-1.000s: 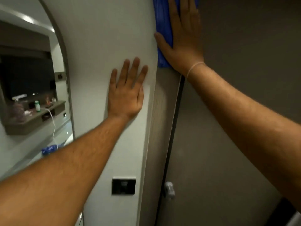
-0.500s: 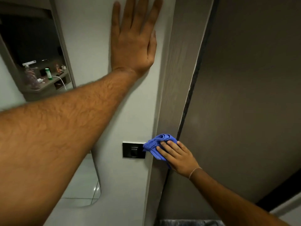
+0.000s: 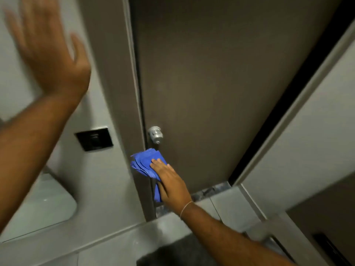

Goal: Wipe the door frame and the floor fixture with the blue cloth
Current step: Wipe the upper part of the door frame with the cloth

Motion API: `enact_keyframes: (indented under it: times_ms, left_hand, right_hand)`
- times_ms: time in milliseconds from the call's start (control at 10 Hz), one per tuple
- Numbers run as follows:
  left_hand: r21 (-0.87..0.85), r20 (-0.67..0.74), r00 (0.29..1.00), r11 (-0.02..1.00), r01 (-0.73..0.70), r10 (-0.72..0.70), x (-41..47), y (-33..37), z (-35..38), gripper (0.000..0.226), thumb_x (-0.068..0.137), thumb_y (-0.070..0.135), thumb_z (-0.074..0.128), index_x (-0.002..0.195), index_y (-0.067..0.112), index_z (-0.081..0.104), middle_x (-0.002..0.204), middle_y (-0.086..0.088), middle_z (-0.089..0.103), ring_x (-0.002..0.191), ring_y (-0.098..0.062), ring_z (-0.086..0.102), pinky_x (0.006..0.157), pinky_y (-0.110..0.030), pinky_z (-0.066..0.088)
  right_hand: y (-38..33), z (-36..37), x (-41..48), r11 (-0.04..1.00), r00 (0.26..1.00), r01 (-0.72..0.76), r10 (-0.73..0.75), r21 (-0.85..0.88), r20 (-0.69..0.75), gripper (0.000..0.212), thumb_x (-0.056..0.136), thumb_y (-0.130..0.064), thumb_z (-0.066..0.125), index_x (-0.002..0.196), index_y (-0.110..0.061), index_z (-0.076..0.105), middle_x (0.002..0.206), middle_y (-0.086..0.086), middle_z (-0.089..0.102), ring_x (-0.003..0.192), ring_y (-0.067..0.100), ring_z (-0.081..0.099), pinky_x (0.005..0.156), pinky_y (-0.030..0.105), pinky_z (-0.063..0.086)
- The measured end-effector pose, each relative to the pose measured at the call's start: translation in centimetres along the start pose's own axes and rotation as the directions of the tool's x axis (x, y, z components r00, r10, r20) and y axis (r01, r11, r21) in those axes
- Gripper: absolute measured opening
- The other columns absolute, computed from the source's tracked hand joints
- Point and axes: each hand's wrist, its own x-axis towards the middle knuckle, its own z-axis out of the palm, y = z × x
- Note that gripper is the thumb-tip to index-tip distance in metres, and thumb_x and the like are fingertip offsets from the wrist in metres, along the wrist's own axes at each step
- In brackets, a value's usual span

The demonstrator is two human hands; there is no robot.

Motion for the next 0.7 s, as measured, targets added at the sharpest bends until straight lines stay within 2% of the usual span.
enact_keyframes:
  times_ms: [100, 200, 300, 400, 500, 600, 700]
  left_hand:
    - [-0.138, 0.132, 0.990, 0.990, -0.035, 0.053, -11.9, 3.9, 2.7, 0.059, 0.114, 0.037, 0.032, 0.172, 0.033, 0.024, 0.182, 0.001, 0.023, 0.168, -0.031, 0.021, 0.132, -0.067, 0.019]
    - [-0.154, 0.464, 0.874, 0.985, -0.083, 0.146, -31.2, 13.1, 3.8, 0.072, 0.100, 0.018, 0.051, 0.169, 0.026, 0.034, 0.182, -0.001, 0.023, 0.169, -0.030, 0.017, 0.136, -0.054, 0.004]
    - [-0.236, 0.699, 0.679, 0.969, -0.077, 0.224, -42.8, 19.8, 3.5, 0.077, 0.092, 0.013, 0.058, 0.166, 0.018, 0.040, 0.179, -0.008, 0.030, 0.166, -0.032, 0.023, 0.133, -0.056, 0.012]
    - [-0.338, 0.865, 0.392, 0.941, -0.006, 0.313, -53.2, 25.9, 2.8, 0.066, 0.097, 0.015, 0.061, 0.162, 0.013, 0.047, 0.174, -0.013, 0.039, 0.163, -0.036, 0.031, 0.130, -0.063, 0.020]
    - [-0.367, 0.898, 0.256, 0.930, -0.009, 0.357, -57.7, 28.5, 3.3, 0.058, 0.102, 0.028, 0.048, 0.158, 0.013, 0.052, 0.169, -0.013, 0.047, 0.160, -0.035, 0.036, 0.131, -0.063, 0.020]
    - [-0.365, 0.908, 0.213, 0.931, -0.026, 0.362, -60.8, 30.1, 5.2, 0.060, 0.099, 0.026, 0.046, 0.157, 0.017, 0.051, 0.167, -0.013, 0.050, 0.161, -0.033, 0.034, 0.136, -0.054, 0.008]
    - [-0.333, 0.917, 0.219, 0.942, -0.035, 0.332, -61.9, 30.9, 6.4, 0.064, 0.096, 0.027, 0.043, 0.159, 0.017, 0.048, 0.168, -0.013, 0.047, 0.161, -0.034, 0.033, 0.135, -0.040, -0.006]
  right_hand:
    - [3.3, 0.6, -8.4, 0.944, 0.951, -0.307, 0.307, 0.123, 0.018, 0.057, 0.105, 0.000, 0.050, 0.160, -0.015, 0.050, 0.168, -0.006, 0.047, 0.159, 0.009, 0.039, 0.136, 0.019, 0.013]
    - [9.0, -0.4, -20.0, 0.674, 0.709, -0.694, 0.701, 0.255, 0.076, 0.045, 0.113, -0.005, 0.049, 0.156, -0.016, 0.054, 0.161, -0.003, 0.053, 0.151, 0.008, 0.051, 0.133, 0.034, 0.031]
    - [13.7, -2.4, -27.2, 0.434, 0.488, -0.833, 0.869, 0.342, 0.085, 0.041, 0.115, -0.009, 0.047, 0.151, -0.024, 0.058, 0.148, 0.005, 0.064, 0.136, 0.006, 0.064, 0.123, 0.043, 0.043]
    - [19.6, -5.8, -34.9, 0.252, 0.276, -0.912, 0.961, 0.324, 0.029, 0.051, 0.114, -0.013, 0.045, 0.163, -0.025, 0.044, 0.159, 0.011, 0.054, 0.145, 0.028, 0.055, 0.123, 0.044, 0.045]
    - [23.5, -8.2, -38.3, 0.120, 0.123, -0.869, 0.992, 0.480, -0.024, 0.039, 0.114, -0.023, 0.050, 0.149, -0.035, 0.061, 0.149, 0.020, 0.062, 0.128, 0.031, 0.066, 0.115, 0.046, 0.051]
    - [28.4, -10.4, -40.9, 0.017, -0.014, -0.848, 0.998, 0.529, -0.055, 0.021, 0.112, -0.039, 0.055, 0.117, -0.030, 0.073, 0.129, 0.027, 0.069, 0.127, 0.044, 0.065, 0.120, 0.059, 0.045]
    - [31.4, -10.2, -42.3, -0.011, -0.009, -0.915, 1.000, 0.404, 0.007, 0.046, 0.111, -0.031, 0.058, 0.156, -0.021, 0.051, 0.166, 0.017, 0.046, 0.158, 0.037, 0.039, 0.135, 0.056, 0.025]
